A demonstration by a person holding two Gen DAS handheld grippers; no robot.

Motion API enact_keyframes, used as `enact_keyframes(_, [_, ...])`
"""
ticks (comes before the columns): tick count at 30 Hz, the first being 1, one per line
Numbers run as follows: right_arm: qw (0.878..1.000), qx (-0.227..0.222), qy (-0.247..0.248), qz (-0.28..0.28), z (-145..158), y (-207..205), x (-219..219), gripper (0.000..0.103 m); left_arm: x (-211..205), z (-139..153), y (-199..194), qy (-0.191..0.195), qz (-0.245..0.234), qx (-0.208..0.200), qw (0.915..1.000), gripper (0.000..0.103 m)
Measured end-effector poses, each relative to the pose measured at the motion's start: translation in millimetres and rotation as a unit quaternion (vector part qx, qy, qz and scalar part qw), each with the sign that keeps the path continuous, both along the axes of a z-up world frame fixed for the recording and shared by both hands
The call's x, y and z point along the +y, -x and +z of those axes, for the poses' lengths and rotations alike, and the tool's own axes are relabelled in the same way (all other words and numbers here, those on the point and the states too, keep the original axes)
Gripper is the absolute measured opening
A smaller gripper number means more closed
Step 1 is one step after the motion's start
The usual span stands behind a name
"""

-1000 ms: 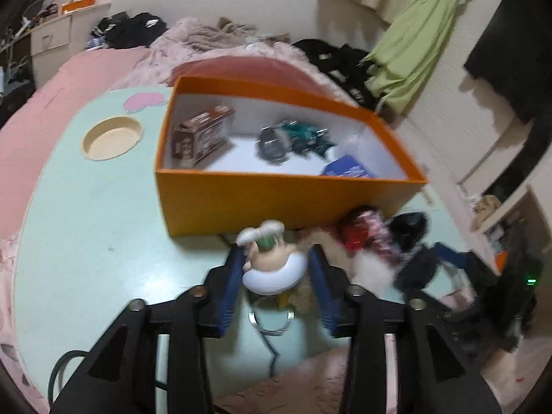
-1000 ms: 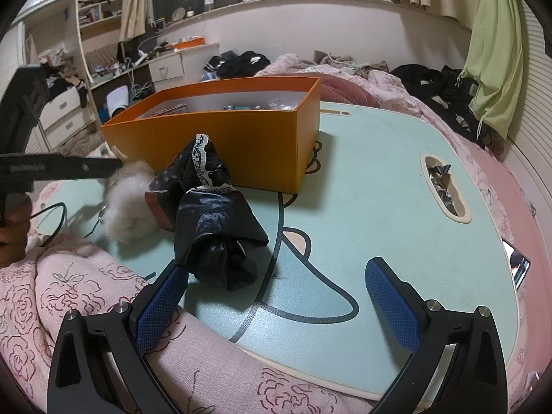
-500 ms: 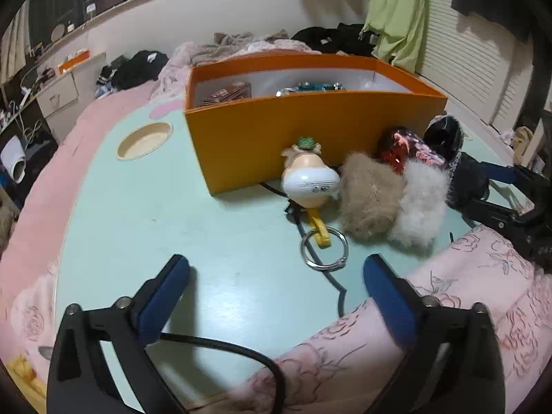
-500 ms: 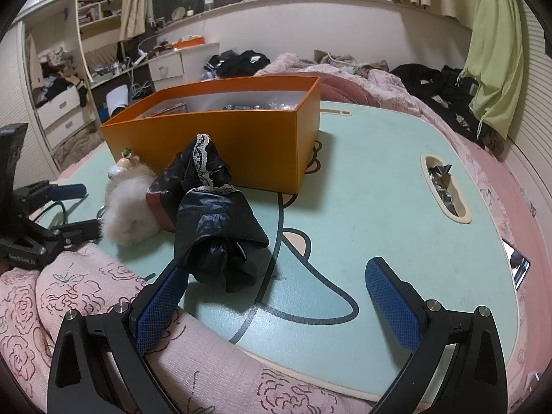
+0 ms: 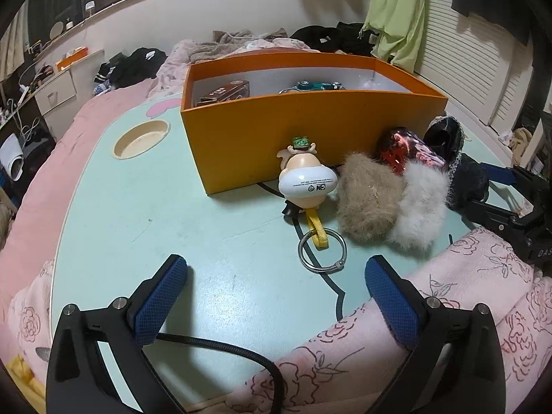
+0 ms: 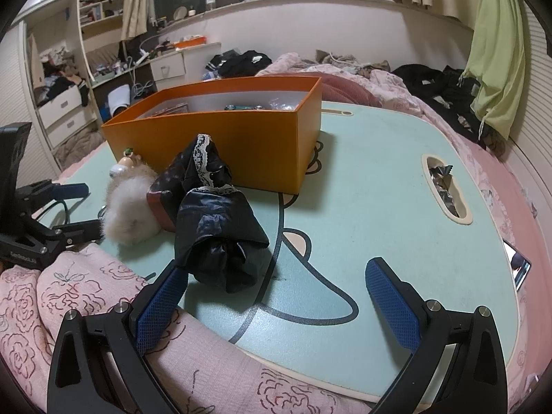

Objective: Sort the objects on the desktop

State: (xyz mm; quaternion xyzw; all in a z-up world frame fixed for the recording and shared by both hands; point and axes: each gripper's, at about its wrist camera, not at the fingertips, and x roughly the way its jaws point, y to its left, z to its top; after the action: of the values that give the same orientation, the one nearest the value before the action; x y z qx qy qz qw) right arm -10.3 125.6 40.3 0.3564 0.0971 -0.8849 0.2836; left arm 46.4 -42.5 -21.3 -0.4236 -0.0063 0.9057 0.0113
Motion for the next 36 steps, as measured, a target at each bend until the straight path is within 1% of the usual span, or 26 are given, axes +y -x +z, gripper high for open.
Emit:
enact_keyframes(8, [1.000, 0.004, -0.003, -0.002, -1, 3, 2, 0.103, -2, -1, -4, 0.000, -0.001, 0.004, 1.0000, 0.103])
enact_keyframes(11, [1.000, 0.009, -0.002, -0.018, 0, 2, 4, 0.103, -2, -1, -3, -0.001, 0.002, 0.006, 1.0000, 0.103])
enact_keyframes(13, [0.999, 0.025, 0.006, -0.033, 5, -2, 9, 0.102, -2, -2, -4, -0.001, 0.003, 0.006, 1.0000, 0.103])
enact_keyframes(14, [0.999, 0.036, 0.010, -0.038, 10, -4, 11, 0.102, -2, -2, -4, -0.001, 0.003, 0.007, 1.0000, 0.103])
enact_keyframes(17, [0.996, 0.074, 0.023, -0.042, 36, -9, 6, 0.094, -3, -2, -5, -0.001, 0.004, 0.009, 1.0000, 0.103])
enact_keyframes(20, [0.995, 0.077, 0.057, -0.005, 71, 0, -19, 0.085, -1, -2, -5, -0.001, 0.006, 0.010, 0.9999, 0.103])
enact_keyframes(21, [0.995, 0.075, 0.059, 0.008, 83, 6, -34, 0.082, -2, -2, -5, -0.001, 0.006, 0.011, 0.9999, 0.103])
enact_keyframes(23, [0.997, 0.043, 0.048, 0.030, 99, 28, -71, 0.078, 0, -3, -5, -0.001, 0.007, 0.012, 0.9999, 0.103])
enact_keyframes(25, [0.997, -0.033, 0.057, 0.046, 102, 63, -111, 0.066, -1, -3, -5, -0.001, 0.007, 0.013, 0.9999, 0.103])
enact_keyframes(26, [0.995, -0.072, 0.060, 0.041, 99, 80, -126, 0.064, -1, -3, -5, -0.001, 0.007, 0.014, 0.9999, 0.103])
enact_keyframes(28, [0.989, -0.136, 0.049, 0.019, 85, 112, -155, 0.053, -1, -3, -6, -0.002, 0.007, 0.015, 0.9999, 0.103])
enact_keyframes(31, [0.980, -0.199, 0.032, 0.011, 64, 137, -186, 0.051, 0, -4, -6, -0.002, 0.007, 0.019, 0.9998, 0.103])
enact_keyframes(34, [0.972, -0.233, 0.011, -0.022, 47, 152, -200, 0.051, -1, -5, -7, -0.004, 0.007, 0.022, 0.9997, 0.103])
enact_keyframes(36, [0.962, -0.269, 0.018, -0.033, 36, 161, -204, 0.050, -2, -6, -8, -0.004, 0.006, 0.025, 0.9997, 0.103])
